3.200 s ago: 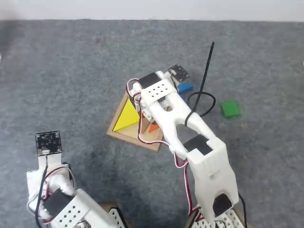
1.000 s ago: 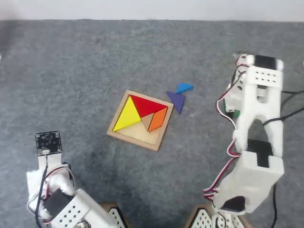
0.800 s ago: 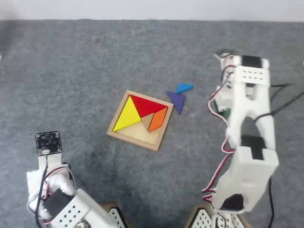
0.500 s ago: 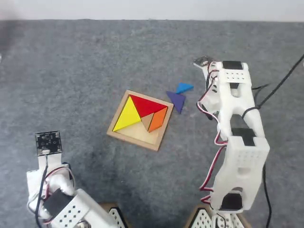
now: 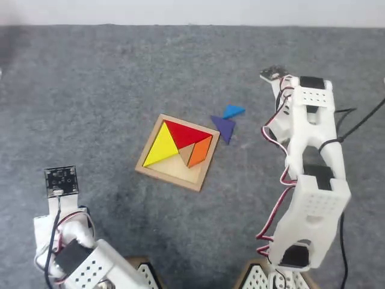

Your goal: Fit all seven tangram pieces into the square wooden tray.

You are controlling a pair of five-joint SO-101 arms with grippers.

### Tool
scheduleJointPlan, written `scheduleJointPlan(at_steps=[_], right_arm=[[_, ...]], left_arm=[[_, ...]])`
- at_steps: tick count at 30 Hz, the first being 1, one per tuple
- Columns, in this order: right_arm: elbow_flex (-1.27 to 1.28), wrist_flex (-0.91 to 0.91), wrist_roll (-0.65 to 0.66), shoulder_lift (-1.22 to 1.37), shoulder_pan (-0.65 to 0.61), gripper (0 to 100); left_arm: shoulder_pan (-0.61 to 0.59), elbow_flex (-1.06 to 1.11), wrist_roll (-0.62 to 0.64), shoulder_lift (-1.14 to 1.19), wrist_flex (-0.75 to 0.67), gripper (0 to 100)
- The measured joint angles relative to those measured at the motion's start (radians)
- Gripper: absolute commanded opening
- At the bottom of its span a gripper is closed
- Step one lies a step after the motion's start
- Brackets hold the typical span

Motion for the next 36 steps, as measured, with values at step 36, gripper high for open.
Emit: scheduleJointPlan(at_steps=[36], right_arm=[[-0.005, -0.109, 0.330, 0.048, 0.086, 32.2]], left_arm=[[0.000, 0.000, 0.000, 0.000, 0.000, 24]])
